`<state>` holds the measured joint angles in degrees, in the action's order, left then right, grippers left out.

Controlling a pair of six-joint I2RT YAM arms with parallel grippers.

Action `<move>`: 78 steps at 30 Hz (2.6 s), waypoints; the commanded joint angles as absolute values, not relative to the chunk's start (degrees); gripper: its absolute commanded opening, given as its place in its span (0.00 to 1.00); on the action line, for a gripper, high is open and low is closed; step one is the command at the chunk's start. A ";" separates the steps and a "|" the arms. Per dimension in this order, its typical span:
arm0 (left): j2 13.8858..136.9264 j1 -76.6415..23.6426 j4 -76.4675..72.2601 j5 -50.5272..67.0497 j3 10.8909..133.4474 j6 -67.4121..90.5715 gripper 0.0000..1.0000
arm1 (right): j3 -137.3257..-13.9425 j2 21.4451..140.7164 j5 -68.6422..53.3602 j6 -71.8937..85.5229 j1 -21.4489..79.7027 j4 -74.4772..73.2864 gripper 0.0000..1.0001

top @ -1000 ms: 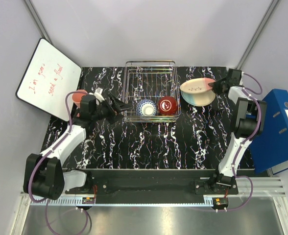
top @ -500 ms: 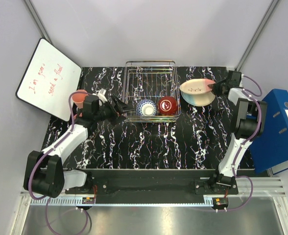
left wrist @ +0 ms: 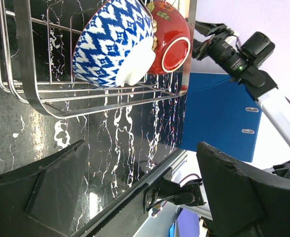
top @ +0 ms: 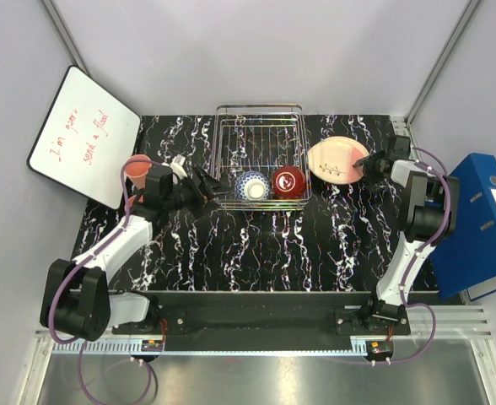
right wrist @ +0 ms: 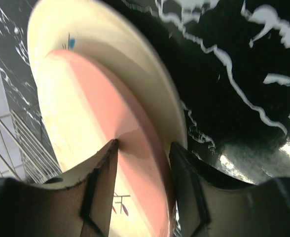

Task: Unload the mixed dishes from the dish rack
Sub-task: Place the plate at the center of the board.

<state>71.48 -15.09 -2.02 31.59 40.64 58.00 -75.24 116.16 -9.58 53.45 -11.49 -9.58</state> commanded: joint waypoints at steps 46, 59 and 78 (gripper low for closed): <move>71.19 -16.79 -5.71 33.40 40.25 57.83 0.92 | -76.48 108.40 13.80 45.52 -11.16 -25.86 0.68; 70.05 -17.93 -5.89 33.05 40.87 58.01 0.92 | -78.49 98.88 13.27 47.02 -11.16 -25.66 0.80; 64.34 -19.34 5.80 23.82 45.87 49.48 0.89 | -49.49 69.87 11.69 48.16 7.56 -21.18 0.00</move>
